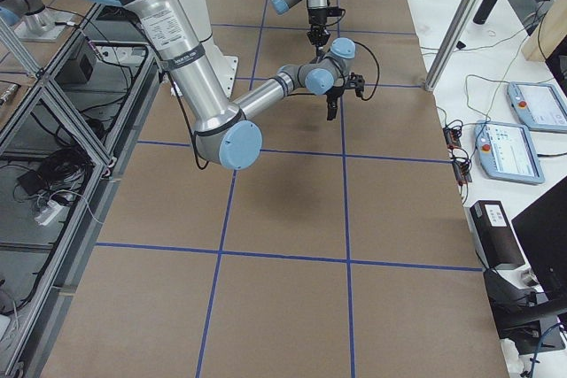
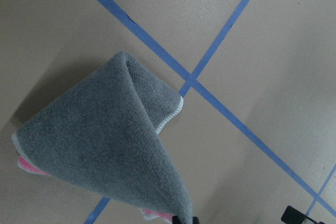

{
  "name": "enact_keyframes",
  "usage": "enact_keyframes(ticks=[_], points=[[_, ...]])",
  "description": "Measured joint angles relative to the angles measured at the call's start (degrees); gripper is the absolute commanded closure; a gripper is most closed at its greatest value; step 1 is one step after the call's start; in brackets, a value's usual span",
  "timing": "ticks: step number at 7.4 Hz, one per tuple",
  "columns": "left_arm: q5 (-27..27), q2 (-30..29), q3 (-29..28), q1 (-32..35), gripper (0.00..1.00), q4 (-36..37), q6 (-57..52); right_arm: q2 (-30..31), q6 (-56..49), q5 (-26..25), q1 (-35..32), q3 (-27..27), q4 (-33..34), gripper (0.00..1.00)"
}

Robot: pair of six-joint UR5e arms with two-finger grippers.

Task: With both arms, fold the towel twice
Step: 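Lower the folded end onto the towel and open the left gripper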

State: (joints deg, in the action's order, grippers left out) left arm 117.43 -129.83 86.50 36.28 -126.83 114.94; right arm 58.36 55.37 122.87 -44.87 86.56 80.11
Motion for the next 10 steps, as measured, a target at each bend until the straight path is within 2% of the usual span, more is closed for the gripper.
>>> enact_keyframes(ticks=[6, 10], points=[[-1.49, -1.01, -4.32, -0.63, 1.00, -0.36, 0.07, -0.03, 0.00, -0.09, 0.04, 0.01, -0.04, 0.00], [-4.44, -8.18, -13.05, -0.75, 1.00, -0.54, 0.43, -0.01, 0.00, -0.09, 0.04, 0.01, -0.08, 0.00]])
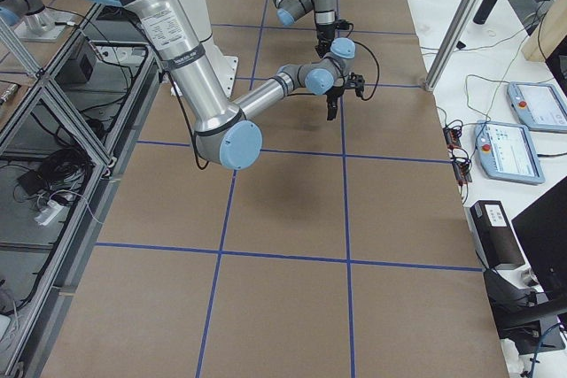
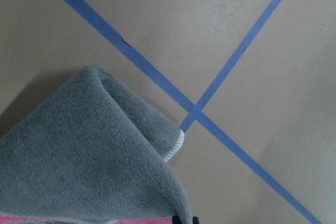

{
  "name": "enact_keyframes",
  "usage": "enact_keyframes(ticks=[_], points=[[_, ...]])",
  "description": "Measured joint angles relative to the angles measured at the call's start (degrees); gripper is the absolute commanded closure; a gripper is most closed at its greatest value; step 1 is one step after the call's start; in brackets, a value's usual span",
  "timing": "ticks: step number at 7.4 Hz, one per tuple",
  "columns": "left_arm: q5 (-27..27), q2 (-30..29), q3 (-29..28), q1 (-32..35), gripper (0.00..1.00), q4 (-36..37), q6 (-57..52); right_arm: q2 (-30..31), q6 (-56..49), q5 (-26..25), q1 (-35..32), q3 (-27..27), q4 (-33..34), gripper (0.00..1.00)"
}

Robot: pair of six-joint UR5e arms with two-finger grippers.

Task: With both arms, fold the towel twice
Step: 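Lower the folded end onto the towel and open the left gripper, then raise the left gripper off the folded towel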

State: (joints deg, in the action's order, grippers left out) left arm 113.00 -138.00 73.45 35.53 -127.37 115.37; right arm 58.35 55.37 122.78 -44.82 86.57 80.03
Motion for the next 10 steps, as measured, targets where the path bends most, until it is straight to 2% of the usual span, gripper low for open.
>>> enact_keyframes(ticks=[3, 6, 7, 8, 10], points=[[-2.07, -0.72, -4.45, 0.13, 1.00, -3.44, -0.12, 0.00, 0.00, -0.27, 0.03, -0.02, 0.04, 0.00], [-1.99, -0.42, -4.96, 0.93, 1.00, -4.24, -0.54, -0.07, 0.00, -0.43, 0.08, -0.02, 0.04, 0.00], [-1.96, -0.22, -5.02, 1.20, 0.91, -4.21, -0.57, -0.07, 0.02, -0.46, 0.12, -0.05, 0.04, 0.00], [-2.01, -0.13, -5.12, 1.18, 0.01, -4.03, -0.42, -0.07, 0.06, -0.50, 0.18, -0.07, 0.04, 0.00], [-1.96, 0.15, -5.01, 1.11, 0.00, -4.02, -0.42, -0.20, 0.47, -0.47, 0.24, -0.08, 0.04, 0.00]])
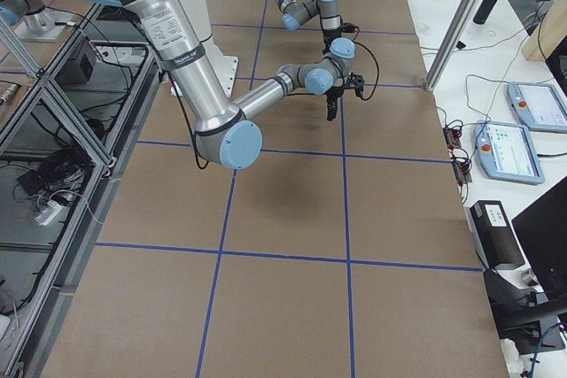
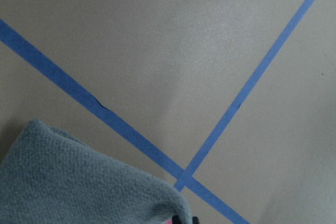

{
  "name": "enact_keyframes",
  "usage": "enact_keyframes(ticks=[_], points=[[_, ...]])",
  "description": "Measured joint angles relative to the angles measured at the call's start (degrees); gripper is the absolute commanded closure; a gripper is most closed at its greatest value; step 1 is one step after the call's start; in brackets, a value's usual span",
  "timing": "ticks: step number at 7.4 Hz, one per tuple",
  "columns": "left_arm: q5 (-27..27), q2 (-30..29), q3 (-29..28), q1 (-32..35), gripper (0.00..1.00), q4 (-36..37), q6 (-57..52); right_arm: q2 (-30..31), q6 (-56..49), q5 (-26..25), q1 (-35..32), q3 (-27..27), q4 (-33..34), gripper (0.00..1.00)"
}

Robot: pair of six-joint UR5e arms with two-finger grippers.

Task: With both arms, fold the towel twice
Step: 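Raise the left gripper off the folded towel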

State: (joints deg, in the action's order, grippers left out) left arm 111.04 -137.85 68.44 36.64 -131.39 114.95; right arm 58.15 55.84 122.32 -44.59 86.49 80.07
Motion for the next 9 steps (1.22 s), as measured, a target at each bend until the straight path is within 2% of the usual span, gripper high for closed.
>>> enact_keyframes(ticks=[4, 9], points=[[6.09, 2.68, 2.05, 3.31, 0.00, -0.06, -0.15, -1.37, 3.28, 0.16, 0.03, 0.07, 0.08, 0.00], [5.38, 5.48, 4.37, 2.43, 0.00, 0.04, -3.53, -2.82, 4.70, 0.54, -0.42, 0.27, 0.57, 0.00]])
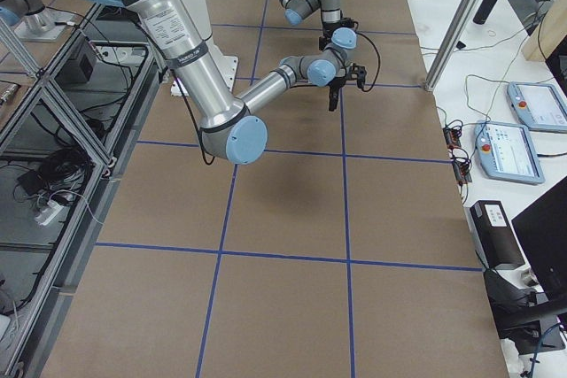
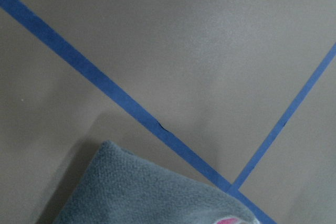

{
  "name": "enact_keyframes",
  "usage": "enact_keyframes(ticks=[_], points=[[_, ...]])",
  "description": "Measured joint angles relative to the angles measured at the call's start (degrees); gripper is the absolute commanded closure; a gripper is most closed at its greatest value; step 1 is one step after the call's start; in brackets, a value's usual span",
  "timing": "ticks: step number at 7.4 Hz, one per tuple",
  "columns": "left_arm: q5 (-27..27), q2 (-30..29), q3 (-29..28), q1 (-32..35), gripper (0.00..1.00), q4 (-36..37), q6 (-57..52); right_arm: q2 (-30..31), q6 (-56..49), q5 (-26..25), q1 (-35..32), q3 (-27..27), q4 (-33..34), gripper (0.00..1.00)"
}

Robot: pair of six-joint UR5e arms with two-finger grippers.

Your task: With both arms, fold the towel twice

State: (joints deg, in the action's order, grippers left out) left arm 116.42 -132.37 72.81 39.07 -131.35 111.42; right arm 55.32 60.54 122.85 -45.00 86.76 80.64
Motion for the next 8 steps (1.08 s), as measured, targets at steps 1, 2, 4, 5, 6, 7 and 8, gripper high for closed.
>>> enact_keyframes(ticks=[1, 2, 4, 5, 6, 7, 8], points=[[0.66, 3.32, 3.17, 1.74, 0.00, 0.74, -4.43, -0.20, -0.04, -0.04, -0.92, 0.27, 0.66, 0.00], [2.24, 7.54, 7.08, 4.46, 0.00, 2.57, -10.39, -0.12, -1.11, -0.19, -2.39, 0.59, 2.52, 0.00], [4.24, 16.61, 14.65, 10.16, 0.00, 7.88, -24.50, 0.27, -9.39, -0.40, -7.06, 1.50, 9.70, 0.00], [4.49, 20.32, 18.20, 13.32, 0.00, 13.04, -33.56, 0.80, -16.59, -0.46, -10.20, 2.33, 14.84, 0.00], [4.54, 22.98, 21.58, 16.57, 0.00, 20.13, -43.94, 2.16, -23.85, -0.49, -13.36, 3.63, 19.06, 0.00], [4.56, 25.66, 24.22, 20.03, 0.00, 26.55, -55.80, 4.82, -30.67, -0.49, -16.49, 5.49, 21.61, 0.00], [4.75, 29.60, 25.83, 23.72, 0.00, 29.81, -67.88, 8.48, -36.57, -0.28, -19.60, 7.62, 22.69, 0.00]])
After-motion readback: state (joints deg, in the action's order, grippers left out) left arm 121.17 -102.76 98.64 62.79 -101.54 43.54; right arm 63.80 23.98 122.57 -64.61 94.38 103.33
